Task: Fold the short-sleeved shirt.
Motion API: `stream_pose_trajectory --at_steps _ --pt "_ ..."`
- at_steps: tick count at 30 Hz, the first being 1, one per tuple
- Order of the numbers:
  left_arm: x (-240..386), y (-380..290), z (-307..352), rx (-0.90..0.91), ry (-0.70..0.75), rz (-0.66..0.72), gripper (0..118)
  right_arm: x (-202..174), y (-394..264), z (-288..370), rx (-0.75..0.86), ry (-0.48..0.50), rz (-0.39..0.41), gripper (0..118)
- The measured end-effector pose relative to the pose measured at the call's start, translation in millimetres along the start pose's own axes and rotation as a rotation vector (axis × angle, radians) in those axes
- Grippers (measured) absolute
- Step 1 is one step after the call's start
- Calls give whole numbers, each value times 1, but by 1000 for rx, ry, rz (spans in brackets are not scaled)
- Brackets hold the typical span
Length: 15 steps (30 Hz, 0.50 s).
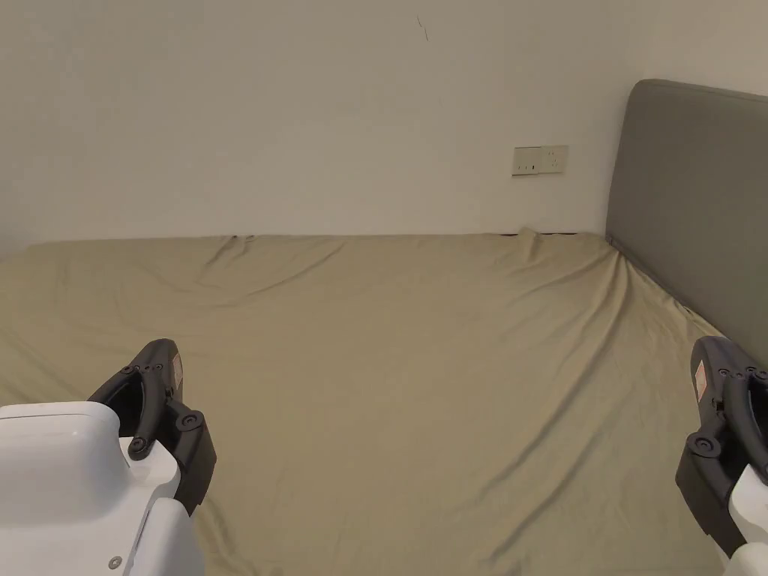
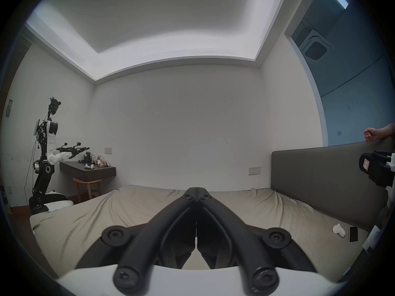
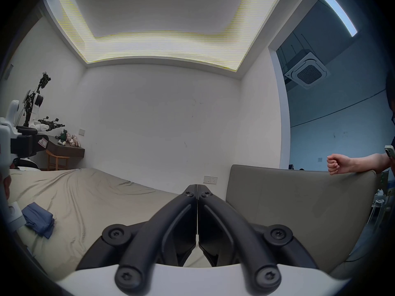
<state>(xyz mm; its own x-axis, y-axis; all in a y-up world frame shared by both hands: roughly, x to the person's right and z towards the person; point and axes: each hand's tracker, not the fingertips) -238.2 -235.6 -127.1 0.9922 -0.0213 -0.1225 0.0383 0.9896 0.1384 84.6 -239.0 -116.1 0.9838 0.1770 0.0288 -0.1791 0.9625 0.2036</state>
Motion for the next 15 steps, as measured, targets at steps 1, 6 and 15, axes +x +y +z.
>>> stream_pose_trajectory --at_steps 1,6,15 --pt "0 0 0 0 0 1 0 0 0 0 1 1 0 3" --pt "1 1 2 4 -4 0 0 -1 1 0 -2 10 2 3" --pt "2 0 2 -3 -12 -3 0 -3 3 1 -6 23 -1 3"
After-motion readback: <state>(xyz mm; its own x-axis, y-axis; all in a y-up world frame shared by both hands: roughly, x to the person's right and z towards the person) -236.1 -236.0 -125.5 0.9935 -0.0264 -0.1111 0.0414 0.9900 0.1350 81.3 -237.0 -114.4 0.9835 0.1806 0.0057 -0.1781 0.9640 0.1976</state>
